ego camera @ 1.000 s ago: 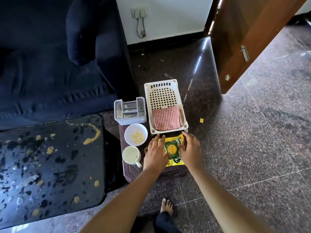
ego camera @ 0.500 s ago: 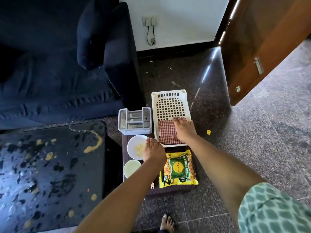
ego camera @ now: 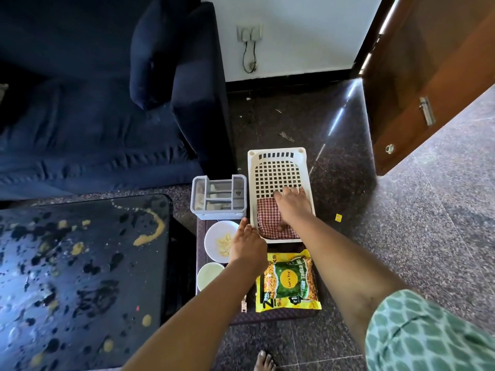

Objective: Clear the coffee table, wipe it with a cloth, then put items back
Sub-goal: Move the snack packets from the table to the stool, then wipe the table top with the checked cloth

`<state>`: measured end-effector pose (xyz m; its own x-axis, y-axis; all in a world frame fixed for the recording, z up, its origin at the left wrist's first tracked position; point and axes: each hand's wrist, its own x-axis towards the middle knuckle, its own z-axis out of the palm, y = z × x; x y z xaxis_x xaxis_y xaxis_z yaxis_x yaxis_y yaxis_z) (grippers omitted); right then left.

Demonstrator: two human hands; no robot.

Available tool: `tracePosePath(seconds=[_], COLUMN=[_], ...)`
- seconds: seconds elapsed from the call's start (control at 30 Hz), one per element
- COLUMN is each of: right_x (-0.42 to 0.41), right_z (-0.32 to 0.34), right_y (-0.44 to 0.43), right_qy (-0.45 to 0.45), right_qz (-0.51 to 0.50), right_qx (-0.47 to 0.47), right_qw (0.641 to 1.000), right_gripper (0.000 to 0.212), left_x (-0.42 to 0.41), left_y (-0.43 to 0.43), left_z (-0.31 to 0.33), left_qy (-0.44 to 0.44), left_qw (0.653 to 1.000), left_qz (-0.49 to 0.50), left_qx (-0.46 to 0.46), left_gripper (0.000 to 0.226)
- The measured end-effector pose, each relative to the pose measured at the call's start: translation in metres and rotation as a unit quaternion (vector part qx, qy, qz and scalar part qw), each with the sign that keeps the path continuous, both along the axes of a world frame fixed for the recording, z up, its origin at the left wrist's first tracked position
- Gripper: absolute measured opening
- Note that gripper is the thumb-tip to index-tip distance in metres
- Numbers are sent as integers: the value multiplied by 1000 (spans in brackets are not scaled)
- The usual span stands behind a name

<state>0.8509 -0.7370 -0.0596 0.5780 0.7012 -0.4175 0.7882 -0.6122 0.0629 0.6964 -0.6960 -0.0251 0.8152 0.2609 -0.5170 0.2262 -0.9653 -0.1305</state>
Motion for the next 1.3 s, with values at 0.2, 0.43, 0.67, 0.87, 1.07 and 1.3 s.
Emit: tracePosePath(seconds=[0.2,0.43,0.67,0.87,1.07,1.3], right_x=[5,3,-10,-99,-229,-349], right_z=[0,19,69,134,148,101], right_y=[7,0,-25,-29,41,121], right_qy=[-30,-11,101,372,416,330], right_qz=[41,42,-194,-375,-342,-397], right_qx=[-15,9,168,348,387,421], right_qw=[999,999,961,774,749,746], right_gripper=[48,62,46,16,32,35], left_x=[-1,-3,-26,-90,-187,-297], left_y=[2,2,1,29,105,186], left_z=[3,4,24,88,101,71], left_qy=[3,31,-74,-281,-328,-347], left_qw=[1000,999,983,658,431,435], left_qz=[10,3,88,439,534,570], left_qx=[-10,-12,-147,-544,-650,-604], left_gripper=[62,63,64,70,29,12])
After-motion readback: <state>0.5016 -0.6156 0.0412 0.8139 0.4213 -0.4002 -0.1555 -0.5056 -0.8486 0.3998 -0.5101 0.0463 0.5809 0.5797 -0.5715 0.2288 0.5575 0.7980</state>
